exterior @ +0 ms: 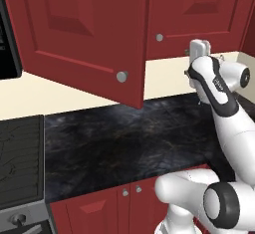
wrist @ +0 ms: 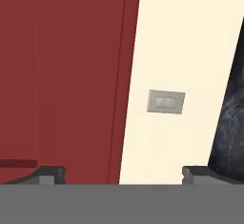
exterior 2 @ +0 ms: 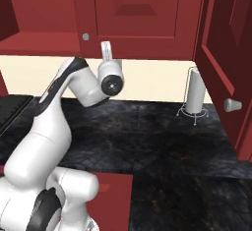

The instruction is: Close all open cabinet doors.

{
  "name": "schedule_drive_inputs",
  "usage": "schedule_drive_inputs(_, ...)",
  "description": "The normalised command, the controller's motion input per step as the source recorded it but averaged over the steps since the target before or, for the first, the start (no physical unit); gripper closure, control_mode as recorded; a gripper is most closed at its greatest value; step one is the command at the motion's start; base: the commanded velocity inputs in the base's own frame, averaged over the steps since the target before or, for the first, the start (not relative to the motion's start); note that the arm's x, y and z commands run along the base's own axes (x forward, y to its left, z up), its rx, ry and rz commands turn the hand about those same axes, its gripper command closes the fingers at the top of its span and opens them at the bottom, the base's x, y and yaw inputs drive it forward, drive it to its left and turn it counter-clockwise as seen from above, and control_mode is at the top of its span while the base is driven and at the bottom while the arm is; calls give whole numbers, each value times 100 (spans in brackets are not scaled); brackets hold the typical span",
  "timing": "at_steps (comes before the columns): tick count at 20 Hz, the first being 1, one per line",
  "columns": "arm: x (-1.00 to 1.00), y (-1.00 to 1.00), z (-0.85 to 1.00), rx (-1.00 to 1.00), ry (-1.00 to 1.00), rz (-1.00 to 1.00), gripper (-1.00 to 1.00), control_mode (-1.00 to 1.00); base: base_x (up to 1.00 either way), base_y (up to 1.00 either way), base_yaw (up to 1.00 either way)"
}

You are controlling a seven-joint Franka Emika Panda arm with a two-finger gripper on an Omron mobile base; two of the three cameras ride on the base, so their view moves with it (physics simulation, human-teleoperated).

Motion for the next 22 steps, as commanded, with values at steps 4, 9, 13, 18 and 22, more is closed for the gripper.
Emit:
schedule_drive_inputs(4,-41,2,-3,-7,-13,0,-100,-100,0,0,0)
schedule_drive_inputs(9,-86,6,15,-21,-27,8,-100,-100,0,0,0)
schedule_drive_inputs(13,-91,23,25,-28,-33,4,-100,-100,0,0,0)
schedule_drive_inputs(18,-78,54,10,-41,-39,6,-100,-100,0,0,0)
schedule_drive_inputs(22,-68,82,0,-54,-50,5,-100,-100,0,0,0)
